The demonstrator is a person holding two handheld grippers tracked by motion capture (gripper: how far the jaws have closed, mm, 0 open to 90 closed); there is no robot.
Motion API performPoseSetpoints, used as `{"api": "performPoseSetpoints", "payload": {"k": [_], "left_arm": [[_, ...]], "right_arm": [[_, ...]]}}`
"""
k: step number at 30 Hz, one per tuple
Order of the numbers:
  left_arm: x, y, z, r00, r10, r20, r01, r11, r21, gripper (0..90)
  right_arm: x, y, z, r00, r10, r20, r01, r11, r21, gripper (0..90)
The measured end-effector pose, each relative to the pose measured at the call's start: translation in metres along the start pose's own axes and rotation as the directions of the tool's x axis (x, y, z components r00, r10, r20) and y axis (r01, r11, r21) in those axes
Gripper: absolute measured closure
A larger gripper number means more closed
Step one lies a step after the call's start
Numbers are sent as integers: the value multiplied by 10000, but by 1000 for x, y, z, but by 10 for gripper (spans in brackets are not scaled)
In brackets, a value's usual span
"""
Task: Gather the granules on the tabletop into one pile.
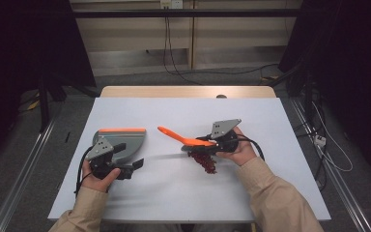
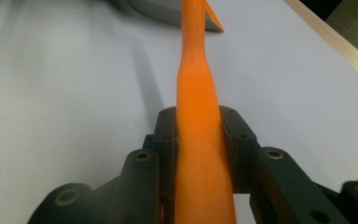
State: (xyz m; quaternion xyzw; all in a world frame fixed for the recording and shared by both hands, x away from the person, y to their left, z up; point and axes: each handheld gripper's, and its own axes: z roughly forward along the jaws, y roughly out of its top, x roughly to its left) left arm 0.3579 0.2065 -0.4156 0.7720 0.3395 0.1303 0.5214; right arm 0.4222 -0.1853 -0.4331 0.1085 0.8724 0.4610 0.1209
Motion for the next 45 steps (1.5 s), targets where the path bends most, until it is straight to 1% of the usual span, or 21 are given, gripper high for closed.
{"api": "performPoseSetpoints", "payload": {"k": [3,7,11,13,14,18,20,22,23,25,26,27,29,32,33,35,41,43,45], "left_arm": [[0,0,0,10000,0,20,0,10000,0,55],[0,0,1,10000,-15,24,15,10000,12,54],[0,0,1,10000,0,26,0,10000,32,54],[0,0,1,10000,14,35,-14,10000,56,54],[0,0,2,10000,19,33,-20,10000,57,55],[-1,0,1,10000,46,47,-46,10000,30,55],[-1,0,1,10000,28,33,-28,10000,26,54],[-1,0,1,10000,9,39,-9,10000,1,54],[-1,0,0,10000,0,50,0,10000,-14,54],[0,0,0,10000,-10,58,10,10000,-21,54],[0,0,0,10000,-4,36,4,10000,0,54],[0,0,1,10000,6,32,-6,10000,10,54],[0,0,1,10000,-18,41,18,10000,19,54],[0,0,1,10000,-23,38,23,10000,44,54],[0,0,1,10000,-24,32,23,10000,38,54],[0,0,1,10000,-16,30,16,10000,25,54],[0,0,1,10000,23,59,-23,10000,36,54],[-1,0,1,10000,21,60,-21,10000,44,54],[-1,0,2,10000,17,60,-18,10000,52,54]], "right_arm": [[2,-1,-2,9999,47,-92,-47,10000,-49,715],[4,-2,-3,10000,38,-62,-39,10000,-86,714],[7,-1,-4,9998,-47,-191,45,10000,-79,714],[9,0,-4,9999,-63,-155,63,10000,-35,714],[9,0,-4,9998,-55,-202,53,10000,-51,715],[9,0,-5,9999,16,-115,-18,9999,-138,714],[8,2,-5,10000,69,11,-69,9997,-214,714],[6,3,-6,9999,171,-2,-171,9990,-411,714],[5,4,-7,9998,197,92,-193,9986,-498,714],[2,6,-7,9993,350,101,-342,9970,-699,714],[1,7,-6,9991,360,205,-344,9967,-733,714],[-1,8,-5,9993,265,259,-248,9976,-641,714],[-4,8,0,9990,229,372,-209,9984,-516,714],[-8,6,8,9990,158,409,-142,9991,-395,714],[-8,5,11,9993,131,364,-119,9994,-322,714],[-7,2,13,9994,339,94,-334,9981,-511,714],[5,6,10,9996,-149,-222,144,9997,-221,714],[8,7,9,9992,-133,-370,124,9996,-255,714],[11,6,8,9992,-197,-362,188,9994,-274,714]]}}
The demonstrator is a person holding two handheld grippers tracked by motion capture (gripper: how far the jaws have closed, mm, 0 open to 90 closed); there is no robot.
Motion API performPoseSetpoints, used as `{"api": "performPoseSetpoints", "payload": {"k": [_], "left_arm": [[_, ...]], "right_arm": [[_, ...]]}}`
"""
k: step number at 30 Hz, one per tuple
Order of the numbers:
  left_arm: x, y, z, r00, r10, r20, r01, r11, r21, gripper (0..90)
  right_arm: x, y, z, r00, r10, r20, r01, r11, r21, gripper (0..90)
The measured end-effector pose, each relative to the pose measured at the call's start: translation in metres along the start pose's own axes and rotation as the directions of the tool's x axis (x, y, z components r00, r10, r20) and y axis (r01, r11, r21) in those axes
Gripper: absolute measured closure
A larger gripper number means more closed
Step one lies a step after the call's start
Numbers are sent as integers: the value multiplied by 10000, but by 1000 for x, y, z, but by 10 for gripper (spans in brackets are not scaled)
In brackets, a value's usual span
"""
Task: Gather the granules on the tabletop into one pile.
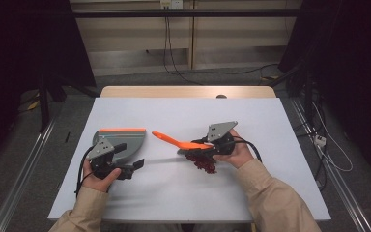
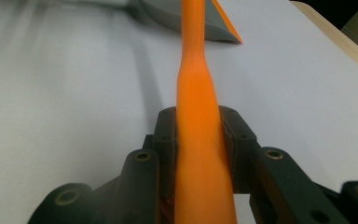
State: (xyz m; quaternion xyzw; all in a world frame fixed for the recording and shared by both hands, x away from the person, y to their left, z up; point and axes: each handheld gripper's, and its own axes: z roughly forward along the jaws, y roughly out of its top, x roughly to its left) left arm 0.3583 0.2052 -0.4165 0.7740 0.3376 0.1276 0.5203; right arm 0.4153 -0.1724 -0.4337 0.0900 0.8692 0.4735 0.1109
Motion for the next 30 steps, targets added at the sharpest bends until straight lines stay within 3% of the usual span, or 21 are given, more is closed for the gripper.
{"api": "performPoseSetpoints", "payload": {"k": [12,18,25,30], "left_arm": [[0,0,1,10000,-20,-8,20,10000,25,54],[-1,0,1,10000,0,-16,0,10000,32,54],[0,0,1,10000,-14,-7,14,10000,21,54],[0,0,1,10000,-30,7,30,10000,-15,54]], "right_arm": [[7,1,-6,10000,21,-91,-22,9999,-138,714],[2,4,-11,9966,711,421,-668,9932,-958,714],[0,8,-11,9813,1595,1078,-1465,9819,-1198,713],[1,14,-2,9800,1693,1049,-1573,9809,-1143,713]]}}
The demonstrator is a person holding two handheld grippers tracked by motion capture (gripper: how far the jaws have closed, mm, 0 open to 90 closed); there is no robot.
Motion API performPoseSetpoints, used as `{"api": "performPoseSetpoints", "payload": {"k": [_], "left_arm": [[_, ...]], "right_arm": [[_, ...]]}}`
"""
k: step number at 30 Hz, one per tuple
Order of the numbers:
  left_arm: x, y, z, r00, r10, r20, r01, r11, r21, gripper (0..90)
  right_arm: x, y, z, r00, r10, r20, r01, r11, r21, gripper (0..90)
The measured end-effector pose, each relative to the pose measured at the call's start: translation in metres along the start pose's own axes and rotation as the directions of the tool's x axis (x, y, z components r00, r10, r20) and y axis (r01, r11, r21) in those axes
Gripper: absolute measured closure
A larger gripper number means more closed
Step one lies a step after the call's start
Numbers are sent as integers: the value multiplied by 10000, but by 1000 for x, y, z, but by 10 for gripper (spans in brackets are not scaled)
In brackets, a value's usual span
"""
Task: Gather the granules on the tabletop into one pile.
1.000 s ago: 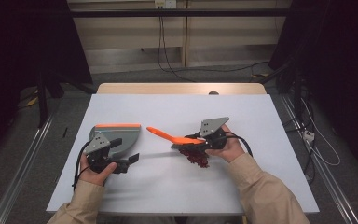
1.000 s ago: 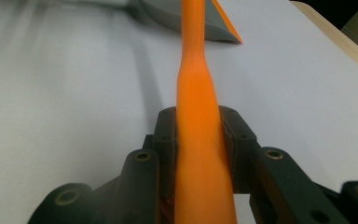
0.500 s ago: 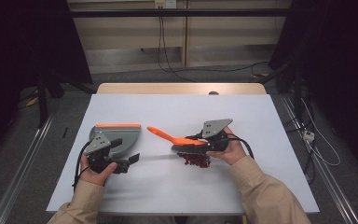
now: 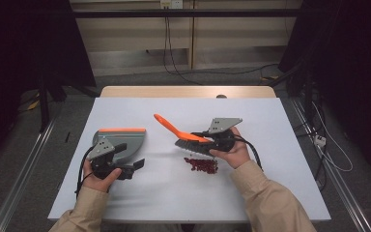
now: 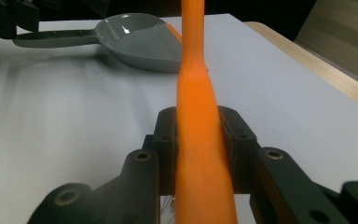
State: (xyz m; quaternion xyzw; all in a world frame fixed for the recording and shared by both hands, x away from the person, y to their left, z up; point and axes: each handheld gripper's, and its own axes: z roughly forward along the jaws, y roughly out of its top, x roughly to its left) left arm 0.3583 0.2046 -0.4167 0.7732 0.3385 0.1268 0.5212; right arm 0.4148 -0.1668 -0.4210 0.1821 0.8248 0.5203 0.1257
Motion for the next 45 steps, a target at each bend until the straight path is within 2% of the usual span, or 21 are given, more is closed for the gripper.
{"api": "performPoseSetpoints", "payload": {"k": [3,5,6,9,10,13,14,16,19,20,22,24,29,35,41,45], "left_arm": [[1,0,-1,10000,3,-13,-3,10000,-13,54],[1,0,-2,10000,4,-39,-4,10000,-41,54],[1,0,-2,10000,-18,-42,17,10000,-60,54],[1,0,-3,10000,-70,-54,69,9999,-119,54],[1,0,-3,10000,-79,-51,78,9999,-124,54],[0,1,-3,10000,-66,-51,65,9999,-123,55],[1,1,-4,10000,-66,-57,65,9999,-139,54],[2,1,-5,9999,-78,-66,76,9998,-181,54],[3,1,-6,9999,-105,-91,103,9998,-161,54],[3,1,-6,9999,-100,-83,99,9998,-161,54],[3,1,-6,10000,-87,-48,86,9998,-195,54],[3,1,-6,9999,-104,-48,103,9997,-215,54],[3,1,-6,9999,-82,-63,80,9998,-197,54],[1,1,-5,10000,13,-45,-14,9999,-133,54],[0,3,-5,10000,60,-6,-60,9999,-142,55],[0,4,-5,10000,30,20,-29,9999,-160,55]], "right_arm": [[4,5,7,9998,186,99,-185,9998,-91,713],[8,8,11,9973,678,273,-670,9973,-287,713],[10,9,13,9941,1009,391,-994,9943,-381,713],[19,15,21,9851,1607,606,-1551,9840,-875,713],[22,17,25,9831,1728,610,-1664,9812,-978,713],[29,24,38,9836,1602,825,-1526,9841,-911,713],[30,25,42,9817,1713,831,-1637,9823,-912,713],[32,25,50,9719,2149,957,-2057,9737,-976,713],[34,21,61,9608,2548,1098,-2446,9646,-982,713],[34,19,64,9559,2698,1159,-2604,9613,-896,713],[36,15,71,9536,2697,1338,-2627,9625,-674,713],[36,11,75,9450,2965,1382,-2933,9550,-432,713],[36,6,63,9381,2956,1805,-2981,9544,-142,713],[34,-1,47,9223,3322,1972,-3345,9421,-225,713],[33,5,42,9170,3653,1603,-3577,9308,-750,713],[30,9,39,9134,3744,1599,-3636,9269,-936,713]]}}
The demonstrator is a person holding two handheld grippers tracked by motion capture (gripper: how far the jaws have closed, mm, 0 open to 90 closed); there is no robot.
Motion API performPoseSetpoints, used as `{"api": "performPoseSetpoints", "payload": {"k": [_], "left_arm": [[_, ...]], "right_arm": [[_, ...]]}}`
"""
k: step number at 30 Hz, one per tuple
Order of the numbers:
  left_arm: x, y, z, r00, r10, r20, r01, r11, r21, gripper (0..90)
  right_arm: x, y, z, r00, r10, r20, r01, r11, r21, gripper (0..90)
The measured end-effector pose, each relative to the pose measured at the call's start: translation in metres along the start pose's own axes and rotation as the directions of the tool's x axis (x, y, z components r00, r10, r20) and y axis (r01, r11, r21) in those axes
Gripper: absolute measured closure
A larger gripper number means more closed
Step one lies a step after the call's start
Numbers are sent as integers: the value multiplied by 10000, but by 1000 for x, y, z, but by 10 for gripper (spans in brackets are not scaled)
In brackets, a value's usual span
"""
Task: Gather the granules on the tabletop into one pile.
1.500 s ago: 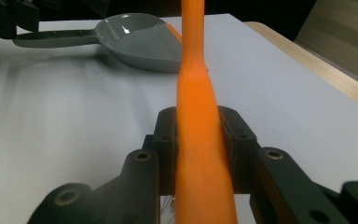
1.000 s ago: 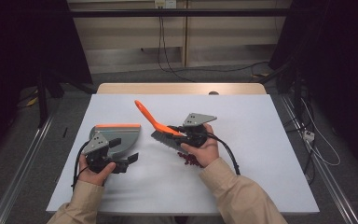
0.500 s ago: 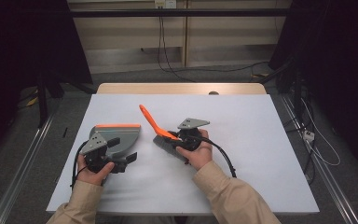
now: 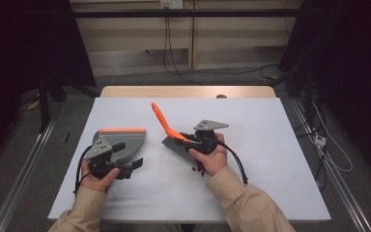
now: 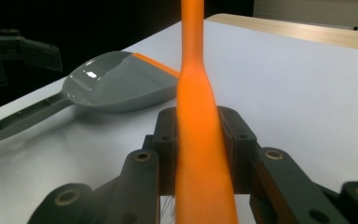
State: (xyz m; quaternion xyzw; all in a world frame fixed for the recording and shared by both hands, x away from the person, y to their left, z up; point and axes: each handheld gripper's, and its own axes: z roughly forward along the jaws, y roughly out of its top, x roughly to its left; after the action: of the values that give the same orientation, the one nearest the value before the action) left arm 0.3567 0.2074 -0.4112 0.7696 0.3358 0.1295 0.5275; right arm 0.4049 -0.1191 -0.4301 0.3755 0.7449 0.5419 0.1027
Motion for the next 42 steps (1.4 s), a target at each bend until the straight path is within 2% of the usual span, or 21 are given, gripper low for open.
{"api": "performPoseSetpoints", "payload": {"k": [3,7,9,13,16,20,22,24,25,26,28,33,35,36,37,38,39,40,42], "left_arm": [[-1,0,0,9999,104,13,-104,9999,44,54],[-1,0,1,9999,96,38,-96,9999,70,54],[-1,0,0,10000,89,24,-89,9999,55,54],[0,0,0,10000,45,-22,-45,10000,63,54],[-1,0,0,10000,74,0,-74,9999,80,54],[0,0,1,10000,70,-2,-70,9999,98,54],[0,-1,1,10000,49,-1,-49,9999,100,54],[0,-1,0,10000,33,-14,-33,10000,93,54],[0,-1,0,10000,45,-8,-44,10000,83,54],[0,-1,0,10000,25,-16,-25,10000,70,54],[0,-1,0,10000,24,-14,-24,10000,90,54],[-1,-1,1,10000,27,-24,-26,9999,106,54],[-1,-1,1,10000,20,-29,-20,9999,100,54],[-1,-1,1,10000,-6,-27,7,9999,107,54],[0,-1,1,10000,-24,-27,24,9999,102,54],[0,-1,2,10000,-22,-14,22,10000,88,54],[0,-1,2,10000,-22,-22,22,10000,95,54],[0,-1,2,10000,-24,-26,24,9999,107,54],[0,-1,2,10000,-40,-20,40,9999,101,54]], "right_arm": [[-3,2,-4,10000,29,51,-28,10000,-76,713],[-10,6,-14,9998,-200,50,201,9996,-195,713],[-14,10,-19,9987,-487,155,489,9987,-152,713],[-28,14,-24,9911,-1320,171,1320,9912,8,713],[-36,12,-22,9777,-2099,11,2097,9769,422,713],[-41,4,-16,9518,-2996,-657,3044,9491,816,713],[-42,0,-14,9405,-3252,-980,3346,9367,1031,713],[-41,-1,-15,9382,-3195,-1332,3331,9380,962,713],[-40,-1,-16,9296,-3400,-1422,3554,9291,1023,713],[-39,-2,-18,9276,-3429,-1485,3595,9273,1046,713],[-37,-5,-22,9182,-3579,-1696,3780,9197,1061,713],[-36,-7,-34,9066,-3760,-1917,3993,9112,1012,713],[-35,-7,-37,9079,-3643,-2075,3899,9156,982,713],[-33,-6,-37,9043,-3779,-1985,4027,9095,1031,713],[-32,-4,-38,9016,-3803,-2061,4059,9085,990,713],[-32,-3,-38,9038,-3696,-2159,3947,9148,858,713],[-30,-1,-38,9044,-3709,-2107,3930,9166,733,713],[-28,1,-38,9040,-3731,-2088,3937,9168,664,713],[-25,3,-34,8971,-3816,-2225,4030,9133,587,713]]}}
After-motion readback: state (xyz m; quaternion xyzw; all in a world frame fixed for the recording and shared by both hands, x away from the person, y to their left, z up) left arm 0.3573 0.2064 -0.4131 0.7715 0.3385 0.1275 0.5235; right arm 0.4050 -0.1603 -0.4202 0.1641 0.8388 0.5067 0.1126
